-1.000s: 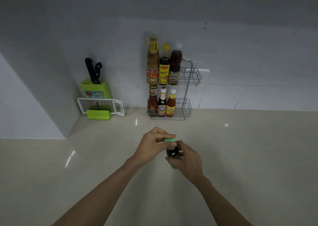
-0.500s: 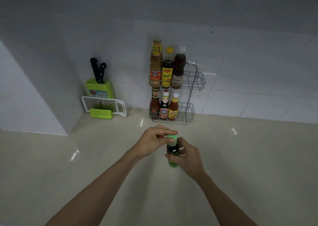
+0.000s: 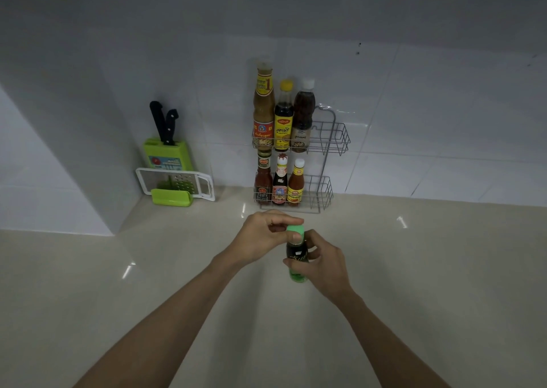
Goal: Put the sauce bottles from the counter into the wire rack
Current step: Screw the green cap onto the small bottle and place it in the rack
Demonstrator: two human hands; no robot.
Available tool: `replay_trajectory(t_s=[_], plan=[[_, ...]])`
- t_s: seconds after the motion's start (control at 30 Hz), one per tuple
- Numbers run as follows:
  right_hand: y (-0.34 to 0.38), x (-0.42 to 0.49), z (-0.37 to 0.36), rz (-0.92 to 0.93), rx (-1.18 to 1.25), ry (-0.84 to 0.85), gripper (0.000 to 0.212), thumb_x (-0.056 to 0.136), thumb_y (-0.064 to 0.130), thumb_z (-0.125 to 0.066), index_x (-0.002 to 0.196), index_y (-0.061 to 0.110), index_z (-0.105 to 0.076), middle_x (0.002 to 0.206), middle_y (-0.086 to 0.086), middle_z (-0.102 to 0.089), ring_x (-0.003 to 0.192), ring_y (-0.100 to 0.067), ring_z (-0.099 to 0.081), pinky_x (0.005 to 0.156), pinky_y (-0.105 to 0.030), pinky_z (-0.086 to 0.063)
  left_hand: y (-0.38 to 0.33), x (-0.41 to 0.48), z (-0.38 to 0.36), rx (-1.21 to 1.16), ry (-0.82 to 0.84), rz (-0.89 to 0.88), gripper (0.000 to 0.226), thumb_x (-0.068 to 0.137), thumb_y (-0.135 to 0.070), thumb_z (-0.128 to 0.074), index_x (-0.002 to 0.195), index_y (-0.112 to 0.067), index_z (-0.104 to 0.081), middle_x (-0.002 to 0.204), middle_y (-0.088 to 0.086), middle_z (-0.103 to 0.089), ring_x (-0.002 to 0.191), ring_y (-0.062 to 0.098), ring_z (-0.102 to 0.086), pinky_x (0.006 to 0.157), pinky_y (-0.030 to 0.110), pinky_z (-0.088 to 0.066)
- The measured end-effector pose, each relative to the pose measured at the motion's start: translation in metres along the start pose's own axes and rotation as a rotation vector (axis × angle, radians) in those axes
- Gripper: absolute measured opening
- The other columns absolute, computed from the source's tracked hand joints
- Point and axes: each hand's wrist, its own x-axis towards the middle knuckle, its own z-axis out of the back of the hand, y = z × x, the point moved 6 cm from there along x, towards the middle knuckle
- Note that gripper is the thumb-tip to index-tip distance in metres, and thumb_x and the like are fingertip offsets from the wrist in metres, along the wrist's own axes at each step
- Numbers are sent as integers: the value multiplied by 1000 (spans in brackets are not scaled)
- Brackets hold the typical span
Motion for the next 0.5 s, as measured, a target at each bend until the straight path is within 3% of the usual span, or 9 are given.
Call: replay_trajectory(t_s=[0.23, 0.5], plan=[[-8, -8, -8, -27, -23, 12, 42, 58, 52, -79, 90, 43, -53, 75, 21, -59, 58, 0, -58, 51, -10, -42, 10, -7, -1, 51, 53, 14, 30, 79, -15, -72, 104, -31, -72, 105, -15, -67, 101, 3, -63, 88, 19, -52], [-3, -3, -9, -34, 5, -10, 41, 60, 50, -78, 88, 42, -49, 76, 19, -62, 63, 4, -60, 54, -9, -44, -2, -1, -1, 165, 2, -61, 31, 76, -24, -76, 106, -31, -71, 106, -19, -65, 101, -4, -60, 90, 10, -48]])
